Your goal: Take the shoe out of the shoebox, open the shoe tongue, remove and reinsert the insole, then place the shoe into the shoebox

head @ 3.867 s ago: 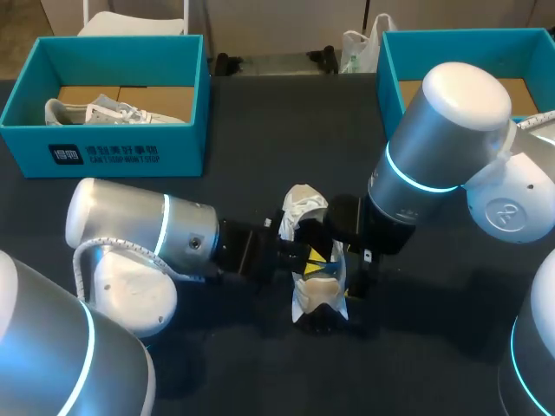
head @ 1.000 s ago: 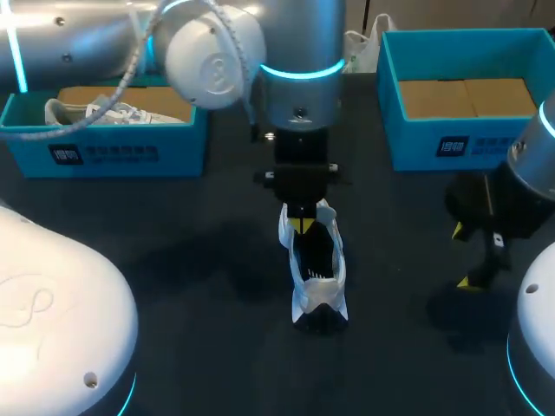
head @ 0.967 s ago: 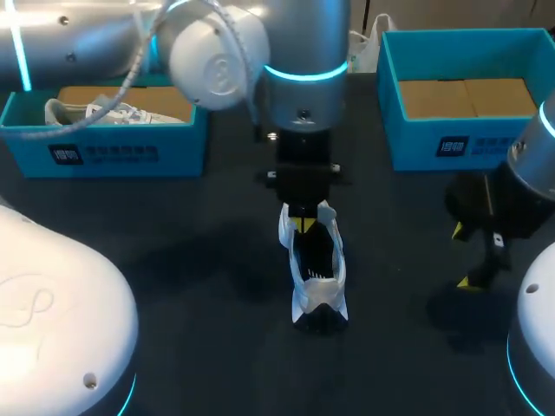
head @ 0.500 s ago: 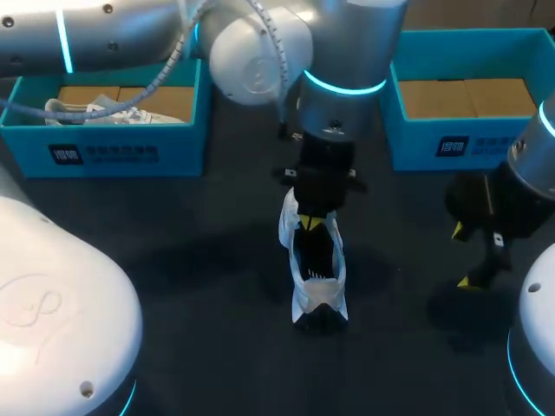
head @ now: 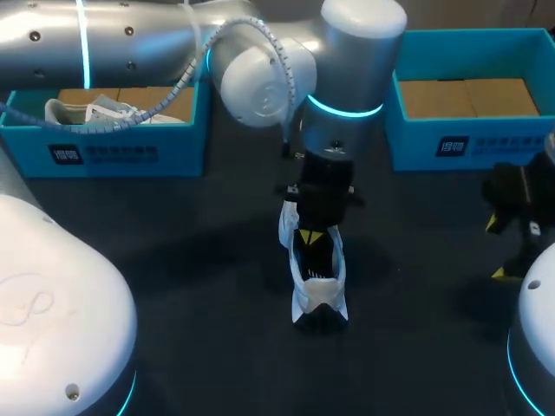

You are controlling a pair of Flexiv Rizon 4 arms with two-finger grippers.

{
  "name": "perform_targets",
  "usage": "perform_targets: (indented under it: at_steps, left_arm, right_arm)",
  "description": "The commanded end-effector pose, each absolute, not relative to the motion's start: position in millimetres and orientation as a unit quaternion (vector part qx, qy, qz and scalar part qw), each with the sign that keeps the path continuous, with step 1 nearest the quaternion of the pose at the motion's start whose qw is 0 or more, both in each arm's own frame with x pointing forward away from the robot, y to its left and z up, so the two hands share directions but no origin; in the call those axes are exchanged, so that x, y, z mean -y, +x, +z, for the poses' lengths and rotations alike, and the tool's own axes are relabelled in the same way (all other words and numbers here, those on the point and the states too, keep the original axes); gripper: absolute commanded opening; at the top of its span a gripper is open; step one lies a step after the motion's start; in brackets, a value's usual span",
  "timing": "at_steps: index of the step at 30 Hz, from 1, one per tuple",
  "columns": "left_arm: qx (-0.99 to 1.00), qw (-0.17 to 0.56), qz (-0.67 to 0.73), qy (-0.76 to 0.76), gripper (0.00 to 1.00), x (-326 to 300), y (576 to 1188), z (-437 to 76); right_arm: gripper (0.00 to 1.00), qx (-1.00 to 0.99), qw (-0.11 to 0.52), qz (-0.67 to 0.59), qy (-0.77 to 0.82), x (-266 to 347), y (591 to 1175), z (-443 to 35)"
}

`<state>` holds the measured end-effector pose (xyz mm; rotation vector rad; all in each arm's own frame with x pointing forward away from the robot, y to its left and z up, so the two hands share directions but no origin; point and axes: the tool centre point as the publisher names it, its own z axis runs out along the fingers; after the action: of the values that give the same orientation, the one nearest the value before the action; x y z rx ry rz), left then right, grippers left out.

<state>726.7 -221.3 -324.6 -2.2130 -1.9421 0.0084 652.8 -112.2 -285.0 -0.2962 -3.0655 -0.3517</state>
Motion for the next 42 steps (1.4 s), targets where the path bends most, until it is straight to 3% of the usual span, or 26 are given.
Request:
perform_targets:
  at_steps: [1,32,42]
  left_arm:
    - [0.652,0.105,-0.006,-0.751,0.00,224.3,723.5,-336.5]
    - [0.682,0.118,0.011,-0.722,0.00,211.4,709.3,-415.1]
    - [0.676,0.106,0.022,-0.729,0.00,219.1,702.9,-378.6]
  right_arm:
    - [1.00,0.989,0.019,-0.115,-0.096,114.6,650.0,-283.4]
    - [1.00,0.989,0.019,-0.115,-0.096,114.6,650.0,-283.4]
    - [1.00,0.989,0.019,-0.115,-0.096,114.6,650.0,-283.4]
